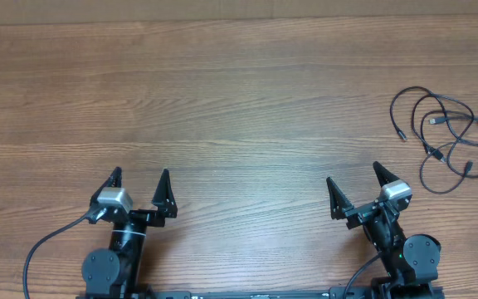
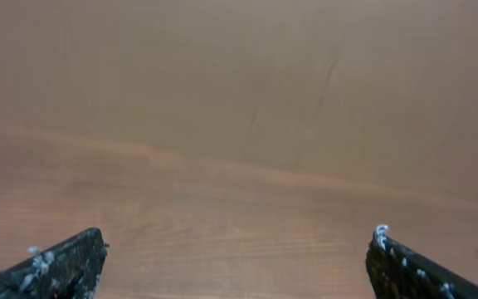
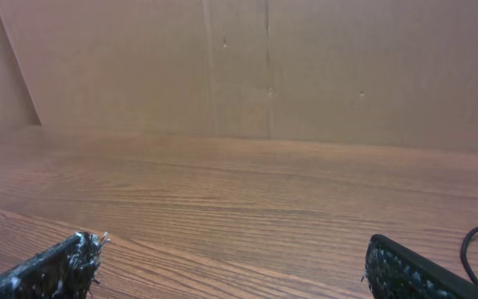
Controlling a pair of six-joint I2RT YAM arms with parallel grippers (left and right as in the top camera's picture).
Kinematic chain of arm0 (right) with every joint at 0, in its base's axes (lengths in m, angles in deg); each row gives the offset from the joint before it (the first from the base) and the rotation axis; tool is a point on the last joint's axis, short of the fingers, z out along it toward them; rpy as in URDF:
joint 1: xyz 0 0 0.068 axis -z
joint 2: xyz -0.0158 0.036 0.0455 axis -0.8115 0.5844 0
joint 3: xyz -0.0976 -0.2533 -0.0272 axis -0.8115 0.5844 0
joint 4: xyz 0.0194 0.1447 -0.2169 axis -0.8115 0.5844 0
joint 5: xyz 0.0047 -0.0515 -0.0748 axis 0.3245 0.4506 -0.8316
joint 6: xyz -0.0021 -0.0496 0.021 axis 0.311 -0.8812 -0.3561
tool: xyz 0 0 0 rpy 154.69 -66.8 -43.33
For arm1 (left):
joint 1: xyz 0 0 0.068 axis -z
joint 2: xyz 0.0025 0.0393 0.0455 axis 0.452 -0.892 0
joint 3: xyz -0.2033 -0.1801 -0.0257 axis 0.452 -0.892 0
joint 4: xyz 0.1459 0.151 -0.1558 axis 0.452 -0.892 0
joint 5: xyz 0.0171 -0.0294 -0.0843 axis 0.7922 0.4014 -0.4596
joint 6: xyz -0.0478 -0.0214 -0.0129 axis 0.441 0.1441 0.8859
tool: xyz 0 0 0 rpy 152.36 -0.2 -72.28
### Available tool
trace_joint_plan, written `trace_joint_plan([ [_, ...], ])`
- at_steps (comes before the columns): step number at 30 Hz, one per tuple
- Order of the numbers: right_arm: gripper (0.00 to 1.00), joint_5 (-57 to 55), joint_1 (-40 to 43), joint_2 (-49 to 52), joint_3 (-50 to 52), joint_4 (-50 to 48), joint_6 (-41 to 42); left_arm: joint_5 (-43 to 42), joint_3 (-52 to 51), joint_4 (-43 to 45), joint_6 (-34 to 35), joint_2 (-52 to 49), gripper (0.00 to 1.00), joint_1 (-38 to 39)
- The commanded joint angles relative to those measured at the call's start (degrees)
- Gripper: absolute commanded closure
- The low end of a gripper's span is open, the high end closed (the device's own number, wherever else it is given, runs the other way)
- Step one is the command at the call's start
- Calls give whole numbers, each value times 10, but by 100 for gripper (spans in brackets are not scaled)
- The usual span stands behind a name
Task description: Untangle cables
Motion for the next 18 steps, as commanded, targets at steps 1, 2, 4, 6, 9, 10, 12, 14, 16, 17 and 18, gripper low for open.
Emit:
trace_joint_plan([
  [1, 0, 0, -1, -6, 6, -3, -2, 8, -37, 60, -33, 13, 0, 4],
  [2, 0, 0, -1, -6, 6, -3, -2, 7, -46, 87, -47, 13, 0, 4],
  [4, 0, 0, -1, -6, 6, -3, -2, 3, -59, 117, -73, 13, 0, 4],
  [6, 0, 0, -1, -6, 6, -3, -2, 3, -59, 114, -103, 13, 0, 6],
  [9, 0, 1, -1, -6, 6, -3, -2, 5, -59, 86, -120, 13, 1, 8],
  [10, 0, 0, -1, -6, 6, -3, -2, 8, -59, 71, -120, 13, 1, 7],
  [12, 0, 1, -1, -6, 6, -3, -2, 8, -59, 30, -120, 13, 0, 7],
  [14, 0, 0, -1, -6, 6, -3, -2, -3, -59, -11, -120, 13, 0, 8],
  [16, 0, 0, -1, -6, 6, -3, -2, -9, -58, -22, -120, 13, 0, 8],
  [17, 0, 0, -1, -6, 6, -3, -2, -9, -58, -22, -120, 13, 0, 8],
  [18, 0, 0, -1, -6, 6, -3, -2, -9, -58, -22, -120, 13, 1, 8],
])
